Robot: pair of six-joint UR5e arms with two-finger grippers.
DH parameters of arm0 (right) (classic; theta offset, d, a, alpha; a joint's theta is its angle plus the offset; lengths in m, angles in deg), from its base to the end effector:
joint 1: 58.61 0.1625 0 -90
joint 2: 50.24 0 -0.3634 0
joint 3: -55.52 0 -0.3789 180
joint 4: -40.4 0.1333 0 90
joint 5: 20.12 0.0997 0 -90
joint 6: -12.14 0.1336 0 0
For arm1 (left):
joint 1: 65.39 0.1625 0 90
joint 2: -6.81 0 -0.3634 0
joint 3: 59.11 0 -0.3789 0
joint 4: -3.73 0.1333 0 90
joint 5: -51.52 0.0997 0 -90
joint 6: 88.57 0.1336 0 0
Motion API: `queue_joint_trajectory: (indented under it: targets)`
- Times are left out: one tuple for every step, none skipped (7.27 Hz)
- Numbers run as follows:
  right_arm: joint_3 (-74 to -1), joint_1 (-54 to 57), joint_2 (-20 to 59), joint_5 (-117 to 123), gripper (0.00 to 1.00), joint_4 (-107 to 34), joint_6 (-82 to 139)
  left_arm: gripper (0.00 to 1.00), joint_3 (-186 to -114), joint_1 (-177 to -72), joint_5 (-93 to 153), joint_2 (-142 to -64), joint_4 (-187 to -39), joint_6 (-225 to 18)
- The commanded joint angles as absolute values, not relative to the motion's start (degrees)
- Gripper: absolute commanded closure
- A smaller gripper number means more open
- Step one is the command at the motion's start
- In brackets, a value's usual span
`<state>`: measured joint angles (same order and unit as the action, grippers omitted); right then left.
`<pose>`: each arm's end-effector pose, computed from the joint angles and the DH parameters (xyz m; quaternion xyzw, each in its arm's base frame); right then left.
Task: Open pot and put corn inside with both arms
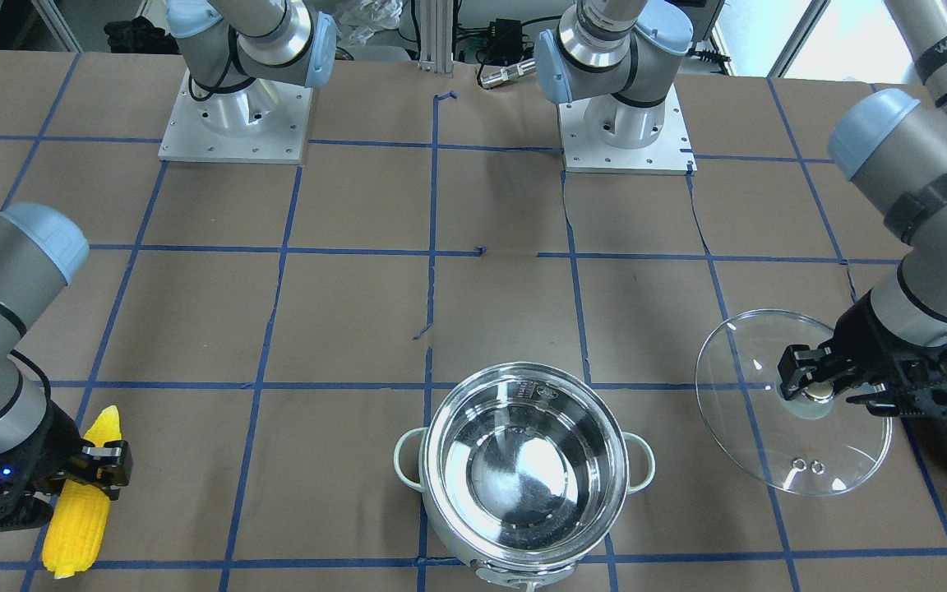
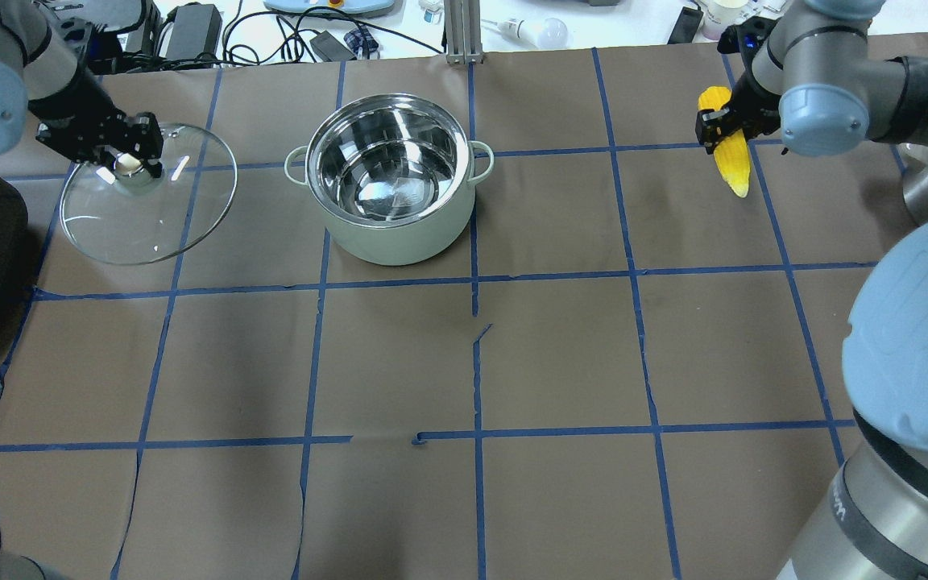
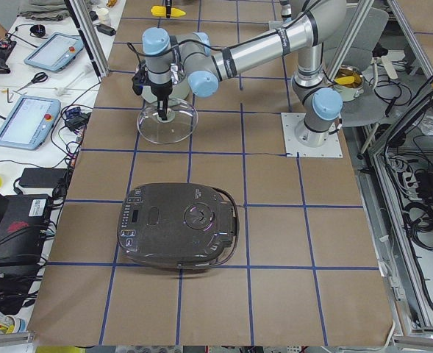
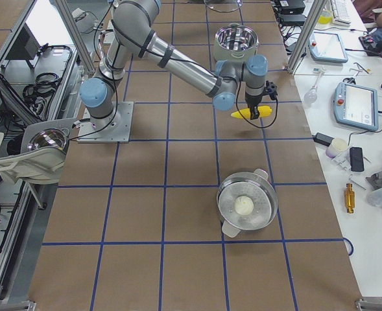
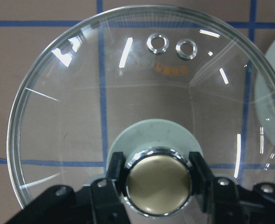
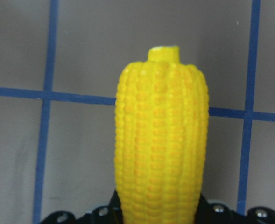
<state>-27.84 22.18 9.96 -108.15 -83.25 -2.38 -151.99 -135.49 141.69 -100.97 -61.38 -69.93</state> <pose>0.0319 -0.6650 0.2157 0.0477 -0.9945 0.0930 0.0020 0.0707 -0.5857 0.2490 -0.0110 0.9993 -0.0343 0.0136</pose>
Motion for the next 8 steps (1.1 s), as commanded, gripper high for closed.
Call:
queue_joint_trajectory:
  targets:
    - [-16.87,34.93,11.02,-111.96,1.0,-72.6,13.56,0.67,-163.65,-132.11,141.43,-100.33,-47.47,-65.11]
    - [-11.77,39.96,10.41,-112.05,1.0,-67.76,18.16,0.67,-165.96,-131.14,141.26,-100.33,-46.12,-65.8]
    - [-7.89,45.84,8.23,-112.4,1.0,-66.32,24.38,0.67,-167.2,-130.78,140.91,-100.41,-45.76,-65.63]
    - [-4.11,50.25,4.46,-112.41,1.0,-66.3,29.84,0.67,-167.56,-129.91,140.82,-101.02,-44.19,-65.54]
    - [-2.07,52.99,1.9,-112.23,1.0,-66.48,32.85,0.67,-168.17,-129.81,140.73,-101.29,-44.08,-65.89]
    - [-2.05,54.75,0.22,-111.71,1.0,-67.09,34.28,0.67,-168.96,-129.81,140.38,-101.47,-43.99,-65.98]
    - [-2.05,55.82,-1.27,-111.53,1.0,-67.88,34.46,0.66,-169.06,-129.73,139.51,-101.56,-43.99,-65.98]
    - [-2.05,56.0,-2.68,-111.01,1.0,-69.8,34.38,0.59,-169.06,-129.73,139.5,-101.82,-44.08,-66.07]
